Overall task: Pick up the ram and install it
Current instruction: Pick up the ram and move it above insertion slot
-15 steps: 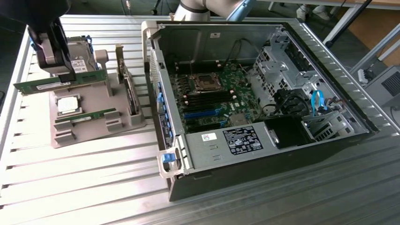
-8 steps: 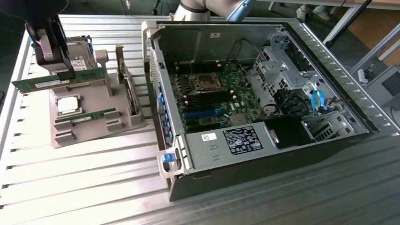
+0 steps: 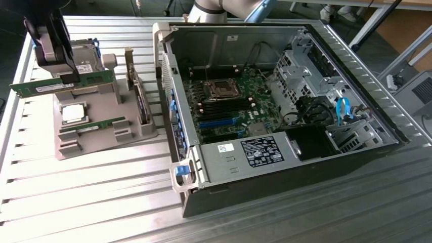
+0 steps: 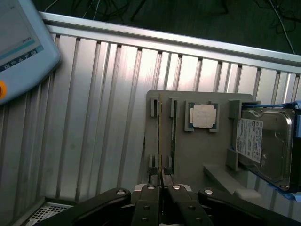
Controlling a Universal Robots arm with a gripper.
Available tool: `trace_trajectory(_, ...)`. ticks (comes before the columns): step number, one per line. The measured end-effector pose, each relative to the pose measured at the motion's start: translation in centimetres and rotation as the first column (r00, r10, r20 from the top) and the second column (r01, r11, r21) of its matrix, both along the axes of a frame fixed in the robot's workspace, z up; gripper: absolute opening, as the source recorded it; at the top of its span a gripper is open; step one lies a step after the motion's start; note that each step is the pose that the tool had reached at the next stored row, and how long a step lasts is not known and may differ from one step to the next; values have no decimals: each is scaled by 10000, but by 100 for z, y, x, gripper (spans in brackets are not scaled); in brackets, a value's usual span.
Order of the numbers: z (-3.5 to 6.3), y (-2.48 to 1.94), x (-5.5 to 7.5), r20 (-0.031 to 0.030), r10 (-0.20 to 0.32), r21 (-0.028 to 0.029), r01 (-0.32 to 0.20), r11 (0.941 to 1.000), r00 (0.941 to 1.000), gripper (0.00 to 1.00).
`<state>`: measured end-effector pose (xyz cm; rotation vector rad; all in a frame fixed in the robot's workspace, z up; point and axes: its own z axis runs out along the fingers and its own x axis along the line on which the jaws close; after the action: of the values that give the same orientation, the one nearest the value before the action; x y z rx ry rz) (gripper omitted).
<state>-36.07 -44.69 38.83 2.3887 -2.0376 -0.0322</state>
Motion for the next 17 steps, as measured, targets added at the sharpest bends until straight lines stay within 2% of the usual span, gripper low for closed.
trace_trajectory(17, 128, 0, 0, 0, 0, 0, 0, 10000, 10000, 11)
